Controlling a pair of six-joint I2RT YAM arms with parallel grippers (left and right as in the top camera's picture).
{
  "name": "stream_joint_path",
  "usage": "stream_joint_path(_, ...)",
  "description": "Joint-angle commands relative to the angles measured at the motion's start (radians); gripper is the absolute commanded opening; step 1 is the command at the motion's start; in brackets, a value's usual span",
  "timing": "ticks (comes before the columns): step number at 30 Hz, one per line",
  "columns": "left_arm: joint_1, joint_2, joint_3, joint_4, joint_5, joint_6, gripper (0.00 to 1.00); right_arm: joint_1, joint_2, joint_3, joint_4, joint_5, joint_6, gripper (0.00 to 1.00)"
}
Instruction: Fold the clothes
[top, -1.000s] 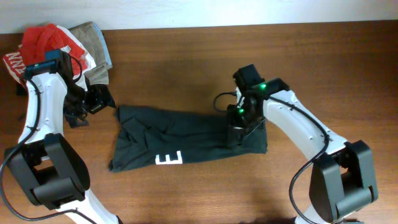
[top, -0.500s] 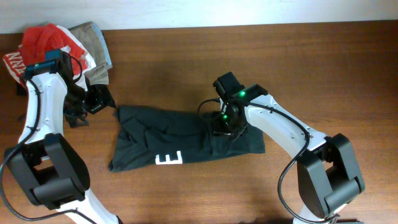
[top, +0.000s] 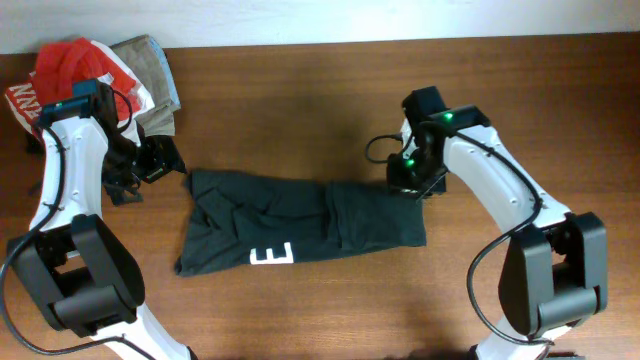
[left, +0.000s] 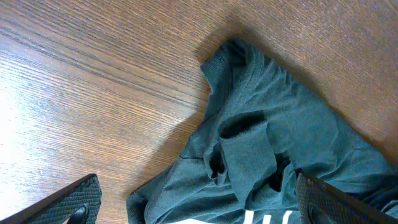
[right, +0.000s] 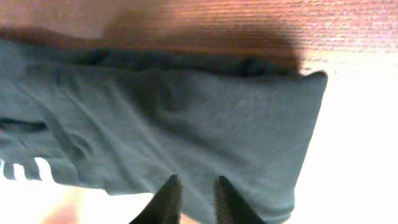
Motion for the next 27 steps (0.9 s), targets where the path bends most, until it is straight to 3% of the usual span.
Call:
stream_joint_path(1, -0.006, -0.008, 0.002, 0.000, -0.006, 0.006, 0.99, -0.013, -0.004, -0.083, 0.071, -0.162, -0.149, 0.13)
stream_joint_path(6, -0.006, -0.008, 0.002, -0.001, -0.006, 0.006, 0.99, -0.067, 0.017, -0.261, 0.327, -0.319, -0.165, 0.18)
stream_joint_path(10, -0.006, -0.008, 0.002, -0.001, -0.006, 0.006, 0.99, -0.135, 0.084, -0.299, 0.396, -0.322, -0.176, 0.22)
stream_joint_path(13, -0.006, -0.008, 0.002, 0.000, -0.006, 0.006, 0.99, -0.196, 0.129, -0.299, 0.435, -0.399, -0.270, 0.22)
stream_joint_path(16, -0.006, -0.008, 0.002, 0.000, -0.006, 0.006, 0.99, -0.226, 0.114, -0.273, 0.429, -0.408, -0.270, 0.22)
stream_joint_path(21, -0.006, -0.008, 0.002, -0.001, -0.006, 0.006, 0.99, -0.238, 0.010, -0.116, 0.252, -0.460, -0.270, 0.23)
stream_joint_path(23, -0.006, -0.008, 0.002, 0.000, -0.006, 0.006, 0.99, -0.231, -0.035, -0.062, 0.194, -0.493, -0.269, 0.31)
stream_joint_path(25, -0.006, -0.008, 0.002, 0.000, -0.006, 0.006, 0.99, -0.212, -0.055, -0.051, 0.192, -0.577, -0.269, 0.47)
stream_joint_path(27, -0.006, -0.008, 0.002, 0.000, -0.006, 0.006, 0.99, -0.194, -0.046, -0.060, 0.204, -0.607, -0.269, 0.49)
